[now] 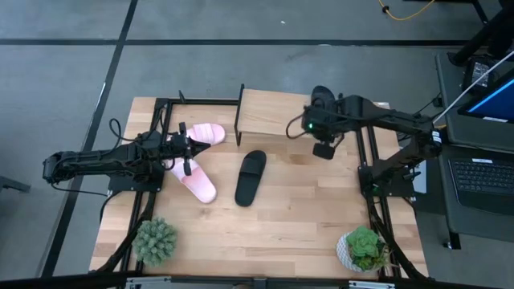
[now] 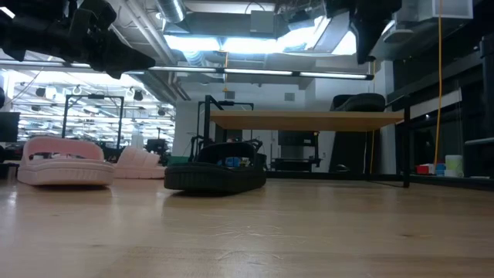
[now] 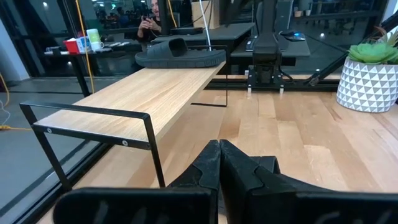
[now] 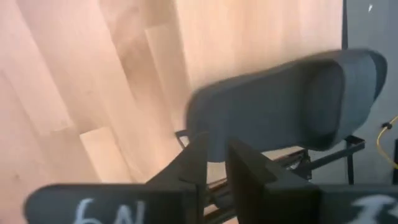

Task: Pick and place slides into the shelf
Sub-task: Put the right black slides on the shelf

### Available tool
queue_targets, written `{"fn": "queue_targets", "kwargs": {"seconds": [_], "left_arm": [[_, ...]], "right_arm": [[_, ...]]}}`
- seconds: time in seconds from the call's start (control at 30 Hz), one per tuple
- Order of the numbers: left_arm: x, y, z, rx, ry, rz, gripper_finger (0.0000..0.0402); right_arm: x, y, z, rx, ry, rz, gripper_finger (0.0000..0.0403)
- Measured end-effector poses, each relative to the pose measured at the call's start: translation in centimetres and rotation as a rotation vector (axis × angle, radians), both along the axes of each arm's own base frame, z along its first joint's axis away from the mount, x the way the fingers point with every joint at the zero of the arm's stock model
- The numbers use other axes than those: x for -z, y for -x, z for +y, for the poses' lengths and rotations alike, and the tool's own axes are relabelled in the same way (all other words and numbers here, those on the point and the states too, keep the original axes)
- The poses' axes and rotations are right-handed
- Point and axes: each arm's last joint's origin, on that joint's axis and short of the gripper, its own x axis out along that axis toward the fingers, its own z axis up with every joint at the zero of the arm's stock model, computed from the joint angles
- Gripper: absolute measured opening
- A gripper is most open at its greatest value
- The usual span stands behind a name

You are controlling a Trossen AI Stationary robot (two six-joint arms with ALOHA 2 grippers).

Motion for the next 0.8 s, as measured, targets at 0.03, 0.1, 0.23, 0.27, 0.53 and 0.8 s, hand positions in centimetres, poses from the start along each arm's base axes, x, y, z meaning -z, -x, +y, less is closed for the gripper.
{"fn": "queue_targets", "kwargs": {"seconds": [0.03,0.1,0.23,0.27,0.53,0.8], "left_arm": [[0.0,0.0,0.0,0.000,0.000,0.000,0.0000],[0.0,0.0,0.0,0.000,-0.001,0.000,0.0000],[0.0,0.0,0.0,0.000,-0.001,0.000,0.0000],[0.0,0.0,0.0,0.000,-0.002,0.000,0.0000],[0.0,0.0,0.0,0.000,-0.002,0.001,0.0000],[0.0,0.0,0.0,0.000,-0.002,0.001,0.0000]], "right_arm": [[-0.1,0.0,0.5,-0.007,0.017,-0.005,0.0042],[-0.2,-0.2,1.8,-0.032,0.058,-0.015,0.0022],[-0.3,-0.3,4.4,-0.072,0.122,-0.044,0.0007],[-0.3,-0.3,5.0,-0.071,0.135,-0.054,0.0011],[2.4,0.1,6.9,-0.081,0.171,-0.005,0.0006],[5.1,1.4,5.5,-0.086,0.229,-0.010,0.0015]]}}
